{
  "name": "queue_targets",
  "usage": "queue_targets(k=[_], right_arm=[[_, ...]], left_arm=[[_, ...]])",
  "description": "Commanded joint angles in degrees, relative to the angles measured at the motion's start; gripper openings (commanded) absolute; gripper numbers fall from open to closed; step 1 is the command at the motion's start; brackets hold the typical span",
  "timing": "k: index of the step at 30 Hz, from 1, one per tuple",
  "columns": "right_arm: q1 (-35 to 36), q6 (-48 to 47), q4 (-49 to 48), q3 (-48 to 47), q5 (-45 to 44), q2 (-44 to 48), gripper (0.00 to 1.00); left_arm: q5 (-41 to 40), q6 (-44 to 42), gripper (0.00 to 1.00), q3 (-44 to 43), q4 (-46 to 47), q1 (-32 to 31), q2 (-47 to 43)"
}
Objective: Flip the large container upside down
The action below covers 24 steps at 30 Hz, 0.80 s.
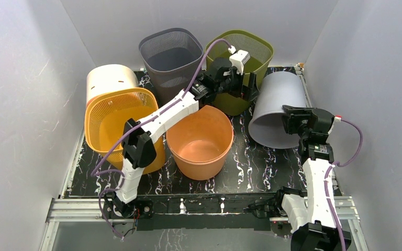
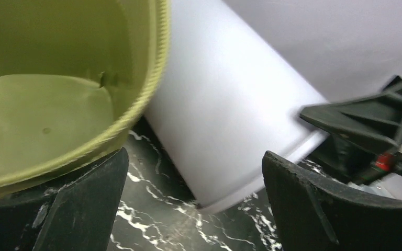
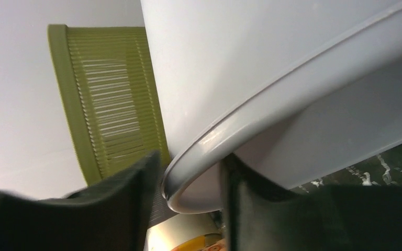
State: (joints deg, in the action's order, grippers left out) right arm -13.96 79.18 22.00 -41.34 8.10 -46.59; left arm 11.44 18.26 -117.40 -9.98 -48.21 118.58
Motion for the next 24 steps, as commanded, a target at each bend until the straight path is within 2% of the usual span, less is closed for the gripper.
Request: queue_targets(k=[1, 9, 15, 18, 24], right_arm=[[0.97, -3.05, -0.84, -2.37, -3.97, 0.76, 0.35], [3.45, -7.19, 9.51, -5.09, -8.25, 4.91, 0.00], [6.44, -16.78, 13.38, -9.10, -10.06, 10.32, 0.00], [7.19, -22.28, 15.04, -12.80, -9.84, 12.95, 0.00], [7.19, -26.04, 22.44, -18.55, -7.78, 15.85, 0.00]], left_arm=[[1.29, -3.95, 0.98, -7.16, -2.29, 1.68, 3.83], [3.80, -3.06, 0.98, -11.23, 0.02, 4.13, 9.05], [7.20, -2.82, 0.98, -12.88, -5.87, 3.81, 6.61], [7.91, -1.36, 0.98, -6.21, -6.10, 2.88, -0.44], [9.69, 3.27, 0.98, 6.59, -5.29, 0.34, -11.77]])
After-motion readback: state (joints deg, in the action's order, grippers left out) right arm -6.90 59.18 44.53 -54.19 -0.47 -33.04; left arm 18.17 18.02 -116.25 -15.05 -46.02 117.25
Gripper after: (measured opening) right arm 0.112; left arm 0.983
